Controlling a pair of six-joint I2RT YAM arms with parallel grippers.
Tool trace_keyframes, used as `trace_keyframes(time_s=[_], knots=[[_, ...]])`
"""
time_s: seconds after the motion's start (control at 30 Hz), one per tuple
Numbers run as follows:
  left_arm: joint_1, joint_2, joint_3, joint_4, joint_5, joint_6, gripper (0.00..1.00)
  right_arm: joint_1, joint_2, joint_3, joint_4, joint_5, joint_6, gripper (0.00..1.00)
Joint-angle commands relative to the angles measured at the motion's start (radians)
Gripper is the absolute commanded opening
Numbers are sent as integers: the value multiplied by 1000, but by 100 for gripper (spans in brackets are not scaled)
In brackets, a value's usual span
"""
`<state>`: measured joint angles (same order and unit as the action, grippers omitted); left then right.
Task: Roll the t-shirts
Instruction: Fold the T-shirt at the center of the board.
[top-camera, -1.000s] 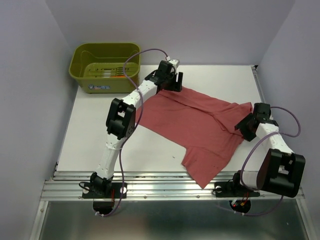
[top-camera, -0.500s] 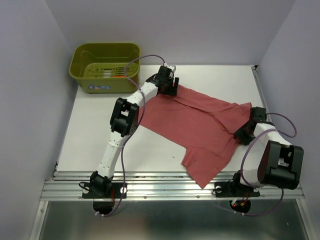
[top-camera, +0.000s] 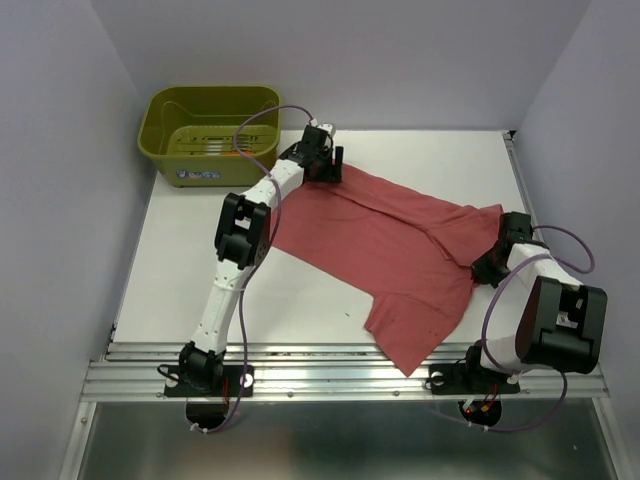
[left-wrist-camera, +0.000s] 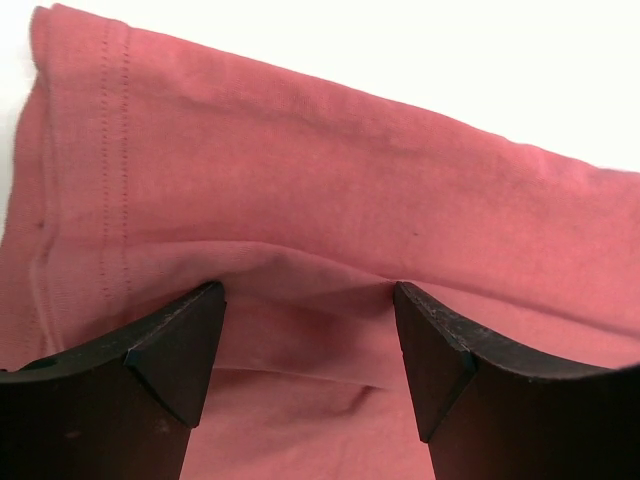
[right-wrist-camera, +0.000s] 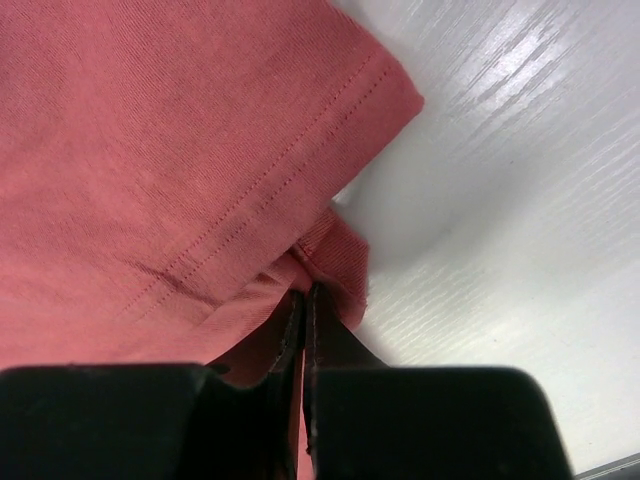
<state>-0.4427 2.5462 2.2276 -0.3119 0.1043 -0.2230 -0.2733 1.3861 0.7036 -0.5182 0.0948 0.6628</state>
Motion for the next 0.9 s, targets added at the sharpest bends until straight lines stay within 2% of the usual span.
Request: trace_keyframes(time_s=[0.0,0.17,0.23,0.37,0.43,0.47,0.5,0.63,0.73,0.87], knots=[[30,34,29,-49,-22,1,80,0,-28,31,-103,97,-6,1],[45,48,43,-53,-14,-3,80,0,-32,69,-187,95,15,1],[47,49,44,-55,-12,-1,80,0,-7,94,-212,94,24,12],[48,49,46,-55,-8,-1,80,0,25,111,-258,117,52,18],[48,49,46,-52,-2,-3,80,0,16,129,-258,137,47,43],[48,48,46,-52,0,-1,80,0,10,137,-256,141,43,50],[48,45,44,-52,3,-1,80,0,-2,146,-258,146,32,52],[48,29,32,-43,18,1,80,0,-44,191,-215,129,-21,51],[48,23,32,-41,17,5,80,0,-61,227,-157,112,-64,47],[48,31,43,-49,14,5,80,0,22,295,-103,106,-77,42]])
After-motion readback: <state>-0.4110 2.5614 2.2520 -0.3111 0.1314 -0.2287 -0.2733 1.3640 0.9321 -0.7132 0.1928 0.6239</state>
